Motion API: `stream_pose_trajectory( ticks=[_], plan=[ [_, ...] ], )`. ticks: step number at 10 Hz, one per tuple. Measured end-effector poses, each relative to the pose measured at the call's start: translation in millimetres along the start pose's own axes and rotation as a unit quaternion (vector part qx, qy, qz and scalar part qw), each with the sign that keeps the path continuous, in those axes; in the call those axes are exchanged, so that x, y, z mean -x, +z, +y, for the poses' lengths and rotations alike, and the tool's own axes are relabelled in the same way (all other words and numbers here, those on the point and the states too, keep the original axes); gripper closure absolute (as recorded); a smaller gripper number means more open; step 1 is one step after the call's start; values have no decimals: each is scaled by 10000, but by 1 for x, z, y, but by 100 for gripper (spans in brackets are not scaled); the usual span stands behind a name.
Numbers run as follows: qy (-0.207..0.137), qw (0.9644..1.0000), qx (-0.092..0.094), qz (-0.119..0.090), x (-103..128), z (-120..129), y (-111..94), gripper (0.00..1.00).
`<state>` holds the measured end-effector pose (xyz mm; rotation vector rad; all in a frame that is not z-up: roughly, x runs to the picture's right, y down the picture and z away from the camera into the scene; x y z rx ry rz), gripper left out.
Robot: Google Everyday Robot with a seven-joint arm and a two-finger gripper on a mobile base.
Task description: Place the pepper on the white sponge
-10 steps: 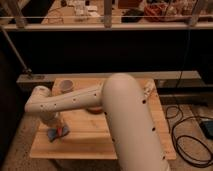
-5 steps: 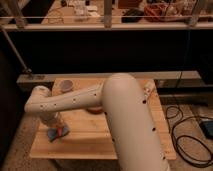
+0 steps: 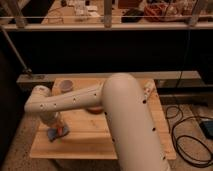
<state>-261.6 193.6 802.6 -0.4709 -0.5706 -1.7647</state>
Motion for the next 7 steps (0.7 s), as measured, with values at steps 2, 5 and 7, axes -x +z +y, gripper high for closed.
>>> stream_pose_trajectory(
  ticks=[2, 5, 7],
  plan=[
    [-37, 10000, 3, 0, 0, 0, 0, 90],
    [-96, 10000, 9, -1, -1, 0, 1, 90],
    [-146, 9999, 12, 1, -2, 0, 0, 90]
  ],
)
